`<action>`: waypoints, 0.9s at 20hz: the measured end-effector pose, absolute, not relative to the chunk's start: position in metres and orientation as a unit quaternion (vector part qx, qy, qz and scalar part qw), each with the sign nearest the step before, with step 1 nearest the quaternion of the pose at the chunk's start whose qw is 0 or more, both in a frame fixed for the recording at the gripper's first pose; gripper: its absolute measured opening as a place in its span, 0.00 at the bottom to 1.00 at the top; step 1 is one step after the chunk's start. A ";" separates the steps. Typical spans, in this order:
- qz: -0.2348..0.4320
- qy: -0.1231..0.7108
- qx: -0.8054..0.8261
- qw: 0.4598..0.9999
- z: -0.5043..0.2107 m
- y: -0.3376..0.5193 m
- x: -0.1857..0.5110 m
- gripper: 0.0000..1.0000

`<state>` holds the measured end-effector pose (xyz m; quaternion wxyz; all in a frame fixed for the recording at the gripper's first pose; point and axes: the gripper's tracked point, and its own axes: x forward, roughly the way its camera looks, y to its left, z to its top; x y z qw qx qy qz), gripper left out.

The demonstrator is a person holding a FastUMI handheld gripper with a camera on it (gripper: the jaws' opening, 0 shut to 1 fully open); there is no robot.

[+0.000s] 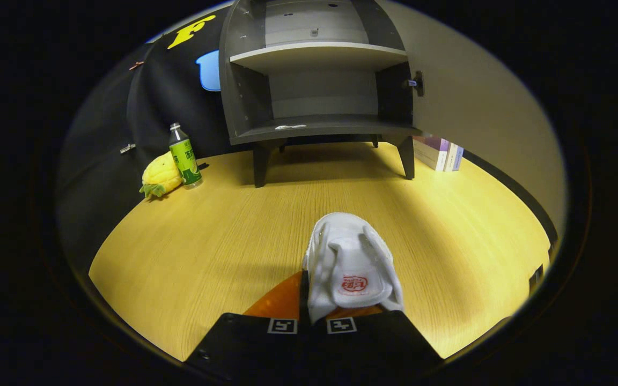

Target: Open the shoe cabinet door, grab the shoes and put them into the shoe cabinet, then close the shoe cabinet door.

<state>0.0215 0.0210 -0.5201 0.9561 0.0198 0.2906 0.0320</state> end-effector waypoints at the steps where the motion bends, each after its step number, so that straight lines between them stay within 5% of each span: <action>1: 0.032 0.290 0.022 0.956 -0.513 0.017 0.022 0.05; 18: 0.046 0.188 0.050 0.980 -0.230 0.002 0.065 0.05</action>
